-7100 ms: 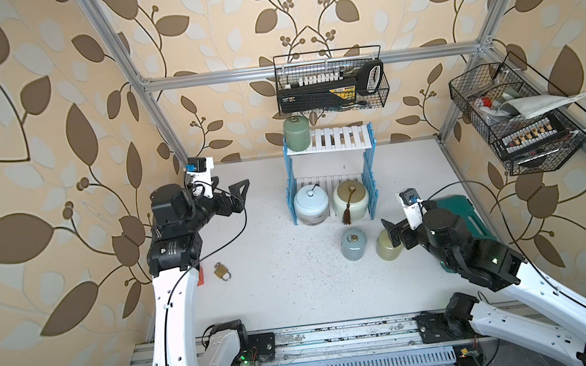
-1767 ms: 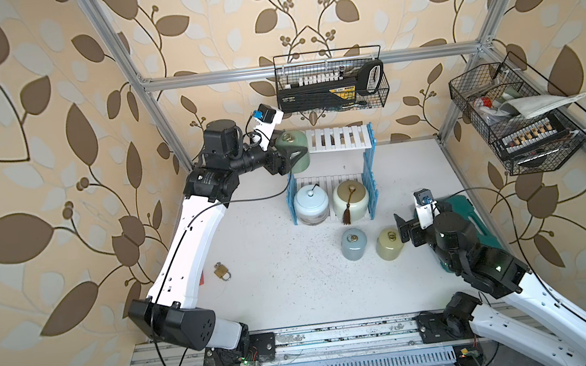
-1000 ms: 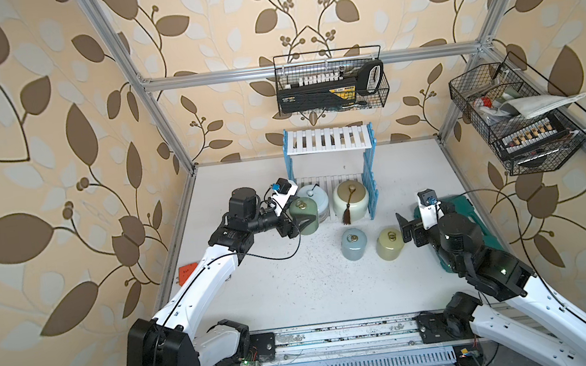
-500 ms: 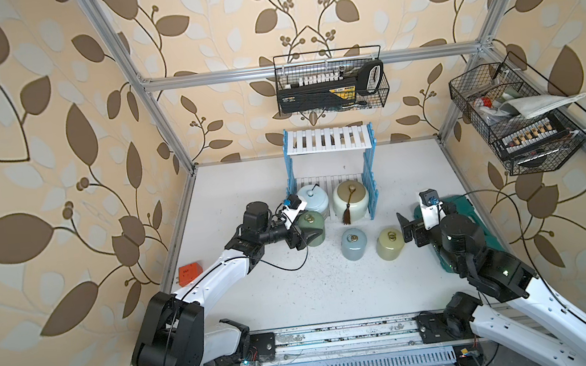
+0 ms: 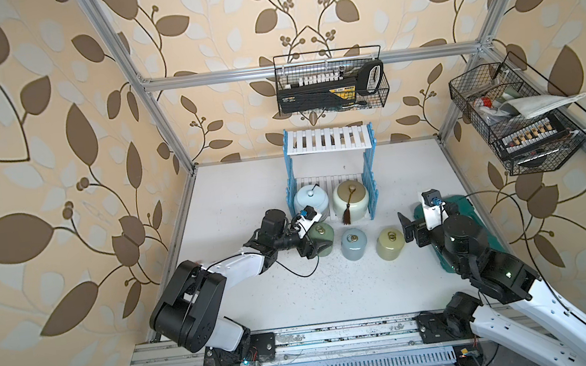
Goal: Remove the tea canisters from the shelf
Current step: Place the tea canister at the center of the board.
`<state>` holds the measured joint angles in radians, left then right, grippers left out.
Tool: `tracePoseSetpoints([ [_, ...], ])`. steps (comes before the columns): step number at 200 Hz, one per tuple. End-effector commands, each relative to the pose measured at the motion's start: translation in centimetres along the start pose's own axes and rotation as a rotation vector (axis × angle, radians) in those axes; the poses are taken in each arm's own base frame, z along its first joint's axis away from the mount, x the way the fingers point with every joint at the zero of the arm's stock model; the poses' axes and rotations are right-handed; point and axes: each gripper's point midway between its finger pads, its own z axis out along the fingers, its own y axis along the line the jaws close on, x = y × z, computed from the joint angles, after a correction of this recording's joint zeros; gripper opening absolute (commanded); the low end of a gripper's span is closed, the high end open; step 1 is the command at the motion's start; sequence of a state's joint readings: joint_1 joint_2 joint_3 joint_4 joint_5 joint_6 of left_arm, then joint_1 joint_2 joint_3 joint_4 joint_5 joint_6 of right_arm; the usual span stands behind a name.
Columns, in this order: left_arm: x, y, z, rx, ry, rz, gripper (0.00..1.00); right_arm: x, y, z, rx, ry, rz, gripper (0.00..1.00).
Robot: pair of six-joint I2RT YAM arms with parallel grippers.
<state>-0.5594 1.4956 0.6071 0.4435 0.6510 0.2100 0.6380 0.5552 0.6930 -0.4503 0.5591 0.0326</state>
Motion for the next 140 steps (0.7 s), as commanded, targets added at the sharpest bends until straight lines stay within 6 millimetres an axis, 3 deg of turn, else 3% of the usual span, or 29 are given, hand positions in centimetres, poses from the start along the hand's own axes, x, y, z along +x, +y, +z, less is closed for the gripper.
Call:
tracePoseSetpoints([
  [1,-3.8,-0.2,0.6,-0.006,-0.115,0.156,0.44,0.1,0.1,0.0,-0.007,-0.010,0.007,0.99],
  [52,-2.4,0.5,1.1,-0.035,-0.079,0.127,0.48,0.1,0.1,0.0,-0.011,-0.011,0.009,0.99],
  [113,-0.3,-0.1,0.8,-0.030,-0.043,0.129,0.51,0.2,0.1,0.1,-0.010,-0.008,0.007,0.99],
  [130,0.0,-0.1,0.7,-0.041,-0.037,0.135,0.56,0.2,0.2,0.1,-0.011,-0.008,0.005,0.99],
  [140,0.3,0.0,0.6,-0.047,-0.032,0.132,0.64,0.2,0.1,0.1,-0.010,-0.007,0.005,0.99],
])
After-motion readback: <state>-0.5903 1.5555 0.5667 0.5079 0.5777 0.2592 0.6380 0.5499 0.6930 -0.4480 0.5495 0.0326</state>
